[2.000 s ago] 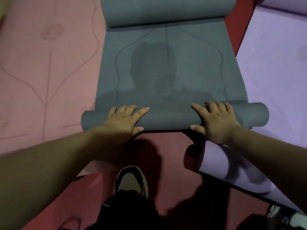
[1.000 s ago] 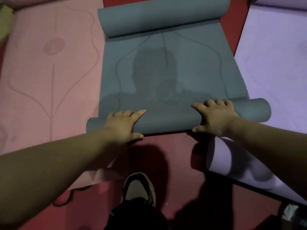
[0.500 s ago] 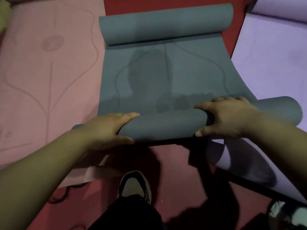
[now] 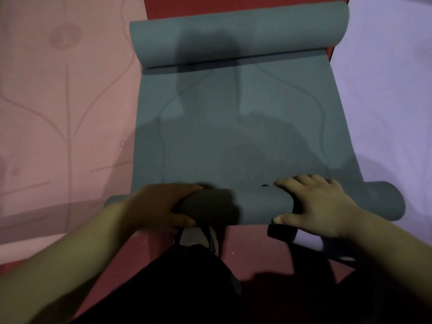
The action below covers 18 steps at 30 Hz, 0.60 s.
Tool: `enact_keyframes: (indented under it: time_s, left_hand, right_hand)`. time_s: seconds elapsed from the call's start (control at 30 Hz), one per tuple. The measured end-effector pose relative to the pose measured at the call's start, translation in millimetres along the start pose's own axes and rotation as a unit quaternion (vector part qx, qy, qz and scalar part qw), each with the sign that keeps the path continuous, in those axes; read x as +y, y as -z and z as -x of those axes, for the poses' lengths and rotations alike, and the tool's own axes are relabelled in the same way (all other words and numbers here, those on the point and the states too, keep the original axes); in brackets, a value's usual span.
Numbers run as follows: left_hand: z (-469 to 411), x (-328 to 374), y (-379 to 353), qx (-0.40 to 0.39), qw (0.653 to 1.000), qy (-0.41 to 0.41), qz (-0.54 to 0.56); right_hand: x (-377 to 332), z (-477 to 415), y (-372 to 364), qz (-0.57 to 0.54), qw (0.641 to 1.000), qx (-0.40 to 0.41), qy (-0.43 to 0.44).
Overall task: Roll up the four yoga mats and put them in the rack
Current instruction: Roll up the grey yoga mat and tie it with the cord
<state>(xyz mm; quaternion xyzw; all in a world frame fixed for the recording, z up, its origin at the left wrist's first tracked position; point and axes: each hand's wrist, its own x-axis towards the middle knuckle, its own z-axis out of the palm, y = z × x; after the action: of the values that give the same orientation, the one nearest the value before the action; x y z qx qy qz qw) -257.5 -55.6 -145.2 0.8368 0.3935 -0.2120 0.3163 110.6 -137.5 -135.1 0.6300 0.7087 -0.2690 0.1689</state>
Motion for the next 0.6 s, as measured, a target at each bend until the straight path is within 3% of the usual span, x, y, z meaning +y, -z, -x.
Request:
enact_keyframes:
  time_s: [0.13,0.27,0.37,0.5,0.6]
  left_hand:
    - [-6,-1,6,-0.042,0.999,0.013,0.024]
    - [-8,-2,2,-0.057,0.998,0.024,0.016]
    - [-7,1,-4,-0.014,0.999,0.033,-0.034]
    - [-5,17,-21,0.098,0.993,-0.005,-0.061]
    - [-7,19,-25,0.115,0.992,0.002,-0.058]
  right_hand:
    - [-9,-1,-12,0.014,0.998,0.063,0.0]
    - [-8,-6,-17,0.01,0.998,0.054,-0.009]
    - [-7,-9,-16,-0.002,0.999,0.038,-0.013]
    - [-7,-13,-12,-0.015,1.0,0.007,-0.016]
    - [-6,-16,-8,-0.016,1.0,0.003,-0.018]
